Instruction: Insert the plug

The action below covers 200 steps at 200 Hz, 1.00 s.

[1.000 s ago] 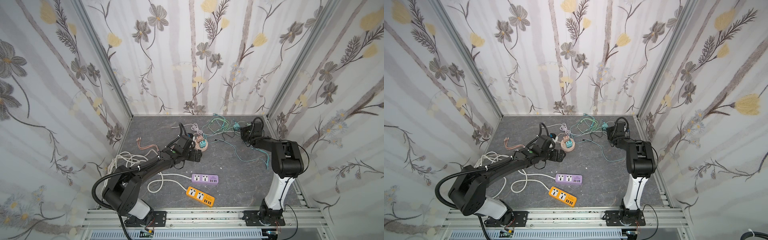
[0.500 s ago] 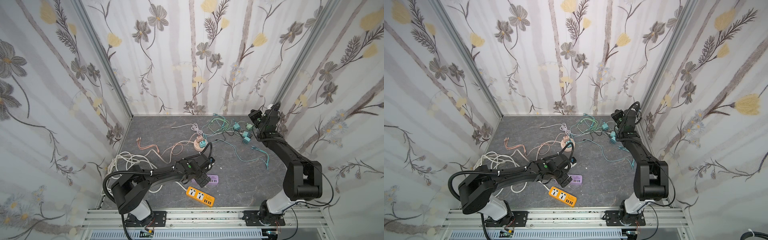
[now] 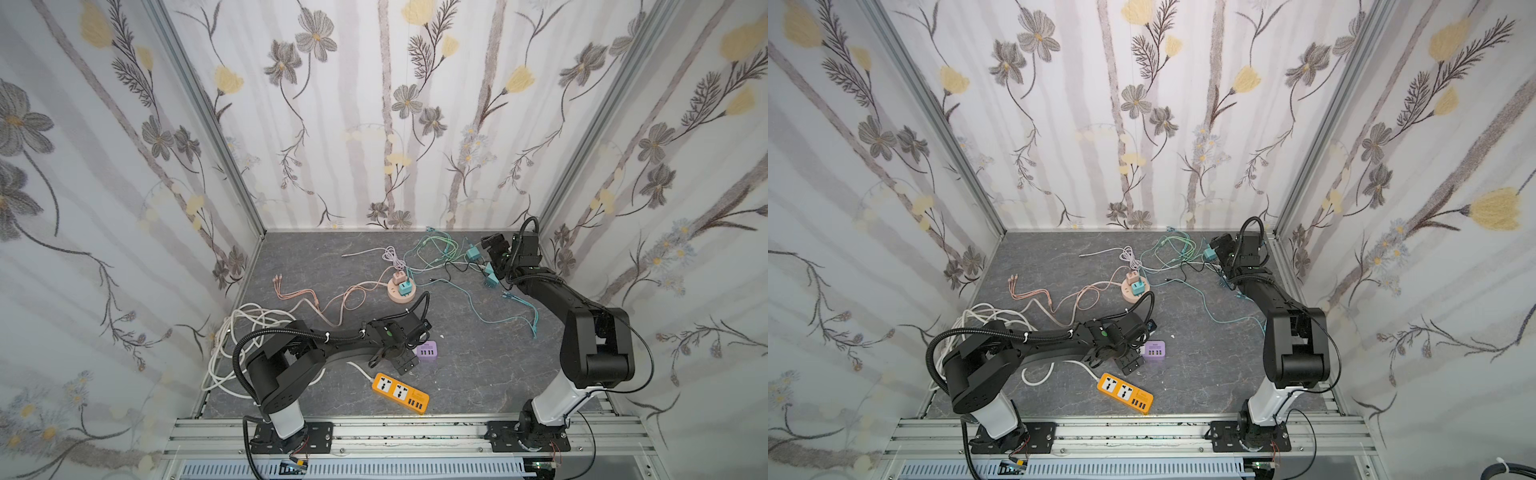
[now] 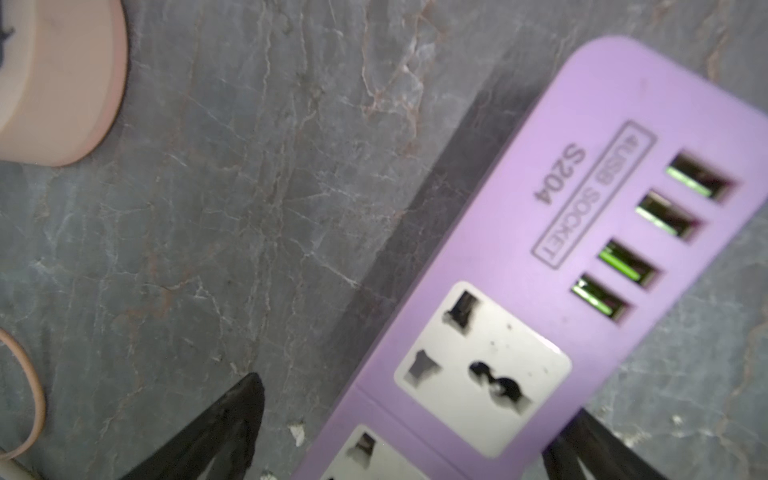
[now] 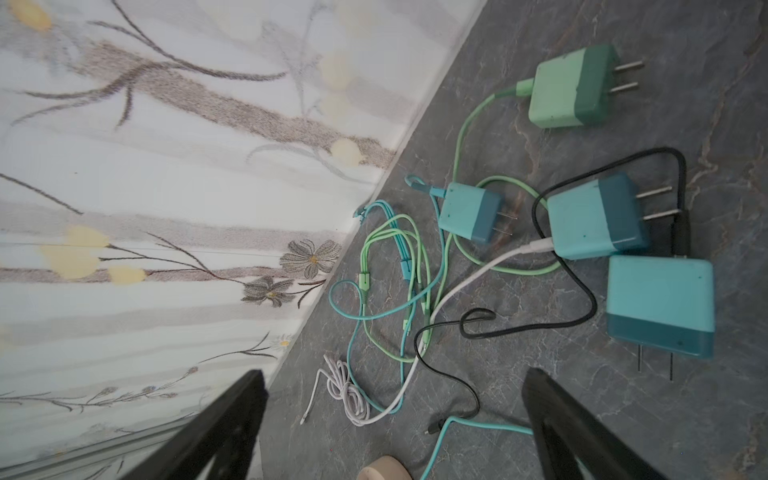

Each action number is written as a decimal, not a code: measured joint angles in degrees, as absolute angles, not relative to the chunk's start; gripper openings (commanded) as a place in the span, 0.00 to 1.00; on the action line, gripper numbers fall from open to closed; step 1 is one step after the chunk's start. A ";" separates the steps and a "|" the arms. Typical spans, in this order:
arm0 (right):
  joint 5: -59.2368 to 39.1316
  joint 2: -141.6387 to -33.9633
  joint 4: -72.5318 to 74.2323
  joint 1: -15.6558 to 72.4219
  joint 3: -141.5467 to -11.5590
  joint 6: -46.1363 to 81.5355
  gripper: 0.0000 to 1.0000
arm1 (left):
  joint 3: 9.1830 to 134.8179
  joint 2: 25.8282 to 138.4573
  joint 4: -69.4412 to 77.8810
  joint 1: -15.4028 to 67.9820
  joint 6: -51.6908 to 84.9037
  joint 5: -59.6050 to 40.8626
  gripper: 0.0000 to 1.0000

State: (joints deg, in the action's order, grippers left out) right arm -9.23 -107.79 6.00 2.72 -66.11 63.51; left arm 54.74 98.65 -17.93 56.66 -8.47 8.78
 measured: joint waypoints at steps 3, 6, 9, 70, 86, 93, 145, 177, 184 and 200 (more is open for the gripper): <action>-9.21 -108.20 6.04 2.90 -66.11 64.25 0.99 | 54.74 98.72 -17.72 56.53 -8.58 8.82 1.00; -9.19 -108.57 6.04 3.03 -66.11 64.86 0.99 | 54.74 98.76 -17.52 56.45 -8.64 8.84 1.00; -9.21 -109.03 6.11 3.18 -66.11 65.60 0.99 | 54.74 98.83 -17.30 56.31 -8.78 8.82 1.00; -7.35 -118.41 13.26 6.17 -65.19 80.55 0.99 | 56.64 101.25 -13.91 53.12 -12.80 7.42 0.98; -5.82 -120.70 15.99 6.46 -65.76 82.54 0.96 | 57.60 101.89 -14.02 52.42 -14.59 6.92 0.98; -4.67 -121.62 17.06 6.44 -65.84 83.40 0.94 | 57.95 102.08 -14.13 52.12 -15.16 6.81 0.98; 5.67 -125.99 23.55 6.68 -68.53 82.91 0.33 | 58.81 99.37 -16.82 50.13 -17.56 5.32 0.98; 7.62 -124.86 30.70 5.96 -68.79 75.83 0.00 | 57.93 93.25 -16.23 49.32 -16.05 2.87 1.00; 7.86 -123.72 31.59 5.80 -68.64 73.30 0.00 | 57.45 91.72 -15.81 48.97 -15.07 2.76 1.00; 7.79 -119.37 32.40 5.61 -68.45 67.96 0.00 | 56.31 88.16 -14.92 47.90 -13.17 2.04 1.00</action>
State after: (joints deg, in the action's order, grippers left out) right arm 7.79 -119.37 32.40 5.61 -68.45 67.96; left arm 56.31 88.16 -14.92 47.90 -13.17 2.04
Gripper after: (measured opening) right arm 0.079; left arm 0.997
